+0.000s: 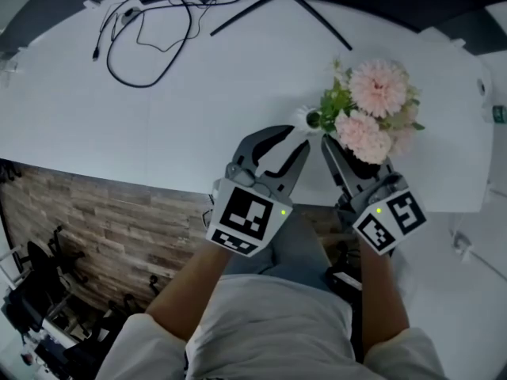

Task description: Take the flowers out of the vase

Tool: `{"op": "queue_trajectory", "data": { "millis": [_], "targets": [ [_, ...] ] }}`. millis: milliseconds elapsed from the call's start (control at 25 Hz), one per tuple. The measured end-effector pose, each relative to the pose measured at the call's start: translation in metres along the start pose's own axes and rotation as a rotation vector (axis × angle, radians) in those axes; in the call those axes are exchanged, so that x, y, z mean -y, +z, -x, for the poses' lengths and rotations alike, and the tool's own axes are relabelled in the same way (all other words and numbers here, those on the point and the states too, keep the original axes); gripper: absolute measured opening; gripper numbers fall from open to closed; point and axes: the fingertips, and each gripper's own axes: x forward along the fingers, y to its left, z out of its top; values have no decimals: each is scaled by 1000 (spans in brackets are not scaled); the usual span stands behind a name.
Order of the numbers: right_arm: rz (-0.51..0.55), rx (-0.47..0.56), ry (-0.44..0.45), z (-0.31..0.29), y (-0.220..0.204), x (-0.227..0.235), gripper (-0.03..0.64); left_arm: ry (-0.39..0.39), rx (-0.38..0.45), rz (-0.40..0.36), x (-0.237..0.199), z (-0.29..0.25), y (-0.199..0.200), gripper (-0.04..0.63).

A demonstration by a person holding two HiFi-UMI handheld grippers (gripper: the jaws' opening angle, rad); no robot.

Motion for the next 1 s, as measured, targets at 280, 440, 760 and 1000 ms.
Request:
{"op": "queue_trajectory", "data": {
  "millis": [280,440,760,1000],
  "targets": [
    [-11,7,-8,-11,2,6,175,-32,-26,-29,1,-8,-8,182],
    [-23,10,-8,-16,2,9,197,-58,-37,-45,3,-16,-10,212],
    [-31,21,-1,-27,3,9,215,-64,-50,-76,-1,-32,-11,256],
    [-25,23,6,-34,7,12,216,-76,-50,-80,-1,-45,-17,265]
  ]
}}
